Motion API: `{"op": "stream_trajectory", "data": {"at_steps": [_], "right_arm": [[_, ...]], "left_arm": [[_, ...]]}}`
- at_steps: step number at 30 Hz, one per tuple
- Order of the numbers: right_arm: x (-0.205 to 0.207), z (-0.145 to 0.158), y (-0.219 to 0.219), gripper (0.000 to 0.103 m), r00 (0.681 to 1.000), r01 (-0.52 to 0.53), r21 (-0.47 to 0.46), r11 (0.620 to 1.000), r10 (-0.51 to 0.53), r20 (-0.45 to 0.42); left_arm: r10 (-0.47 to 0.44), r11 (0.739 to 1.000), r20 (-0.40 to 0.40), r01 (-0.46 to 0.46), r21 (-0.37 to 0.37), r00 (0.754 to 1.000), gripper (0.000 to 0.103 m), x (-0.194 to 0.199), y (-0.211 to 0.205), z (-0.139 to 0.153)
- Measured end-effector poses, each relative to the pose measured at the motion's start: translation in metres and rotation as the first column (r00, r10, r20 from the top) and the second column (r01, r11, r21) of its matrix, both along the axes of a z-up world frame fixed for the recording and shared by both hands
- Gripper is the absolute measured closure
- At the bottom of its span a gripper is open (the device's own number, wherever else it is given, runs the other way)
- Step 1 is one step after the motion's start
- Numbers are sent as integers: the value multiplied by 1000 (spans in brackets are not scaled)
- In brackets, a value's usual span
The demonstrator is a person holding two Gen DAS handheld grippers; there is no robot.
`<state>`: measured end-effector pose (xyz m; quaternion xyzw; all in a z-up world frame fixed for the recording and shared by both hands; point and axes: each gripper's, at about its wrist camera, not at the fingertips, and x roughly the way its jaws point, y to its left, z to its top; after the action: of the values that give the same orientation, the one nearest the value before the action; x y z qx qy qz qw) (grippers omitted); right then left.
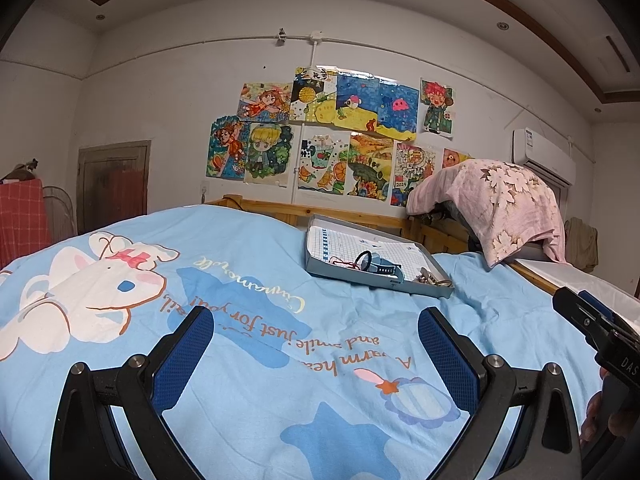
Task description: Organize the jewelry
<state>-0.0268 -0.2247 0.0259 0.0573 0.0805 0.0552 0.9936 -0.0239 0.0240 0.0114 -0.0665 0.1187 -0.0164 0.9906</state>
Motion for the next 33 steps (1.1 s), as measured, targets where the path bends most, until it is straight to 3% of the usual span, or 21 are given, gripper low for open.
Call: {"op": "stream_trajectory", "data": {"at_steps": [33], "right_arm": [[1,-1,0,2,1000,4,7,1000,-4,-3]], "left_arm": [[2,1000,-8,-2,21,1000,0,2,-3,1]]}}
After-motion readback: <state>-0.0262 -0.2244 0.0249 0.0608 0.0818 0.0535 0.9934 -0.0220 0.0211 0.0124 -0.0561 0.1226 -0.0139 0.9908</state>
